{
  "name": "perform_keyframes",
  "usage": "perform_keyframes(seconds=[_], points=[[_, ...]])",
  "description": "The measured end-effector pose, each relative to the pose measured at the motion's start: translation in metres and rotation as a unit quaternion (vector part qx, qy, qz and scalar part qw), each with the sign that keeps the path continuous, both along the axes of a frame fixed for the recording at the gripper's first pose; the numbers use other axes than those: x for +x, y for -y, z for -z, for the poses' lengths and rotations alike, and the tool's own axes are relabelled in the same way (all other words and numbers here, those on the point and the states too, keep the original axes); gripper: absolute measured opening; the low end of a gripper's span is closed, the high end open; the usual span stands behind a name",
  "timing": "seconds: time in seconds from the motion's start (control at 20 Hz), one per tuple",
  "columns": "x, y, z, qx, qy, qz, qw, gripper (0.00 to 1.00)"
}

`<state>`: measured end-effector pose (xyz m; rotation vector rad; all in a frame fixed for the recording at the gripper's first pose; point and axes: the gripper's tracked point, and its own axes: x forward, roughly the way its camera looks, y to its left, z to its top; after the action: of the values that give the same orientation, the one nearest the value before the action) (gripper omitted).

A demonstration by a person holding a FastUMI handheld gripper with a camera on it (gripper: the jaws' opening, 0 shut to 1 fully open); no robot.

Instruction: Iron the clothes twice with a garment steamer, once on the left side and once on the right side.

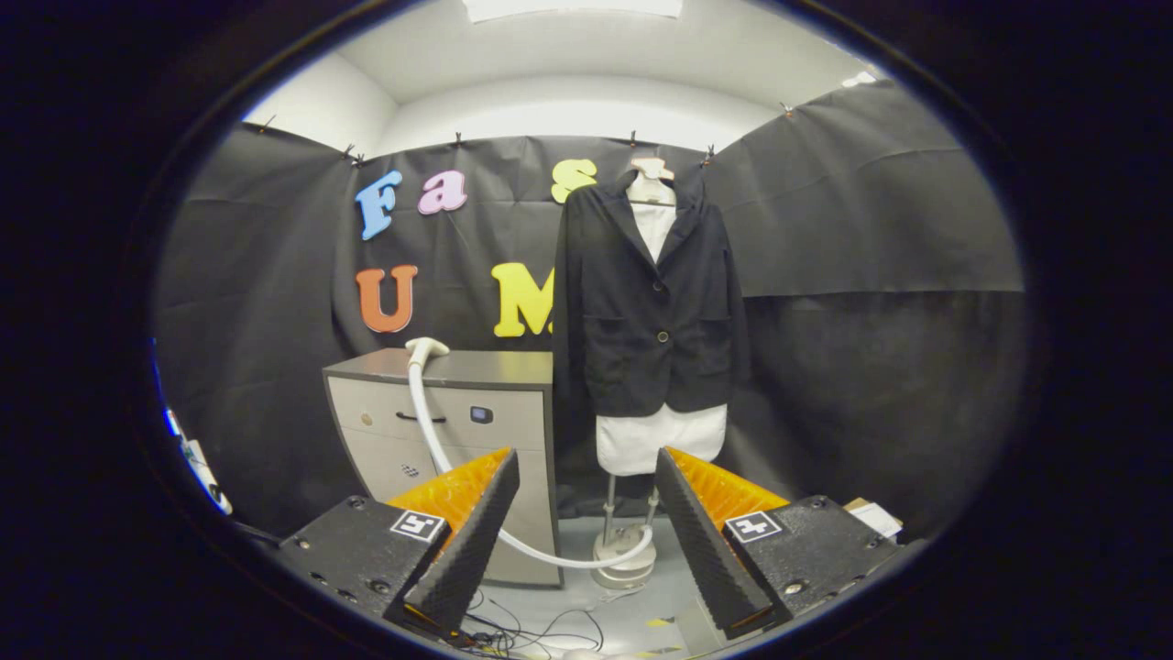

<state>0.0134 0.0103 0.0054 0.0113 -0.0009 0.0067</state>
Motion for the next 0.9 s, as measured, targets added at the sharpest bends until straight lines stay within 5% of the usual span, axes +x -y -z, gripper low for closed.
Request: perform_keyframes(seconds=[0.45,0.9], points=[[0.047,-0.018,-0.044,0.016,0.004,-0.014,1.0,0.96],[0.158,-0.109,-0.105,-0.022,-0.015,-0.113,0.993,0.96]])
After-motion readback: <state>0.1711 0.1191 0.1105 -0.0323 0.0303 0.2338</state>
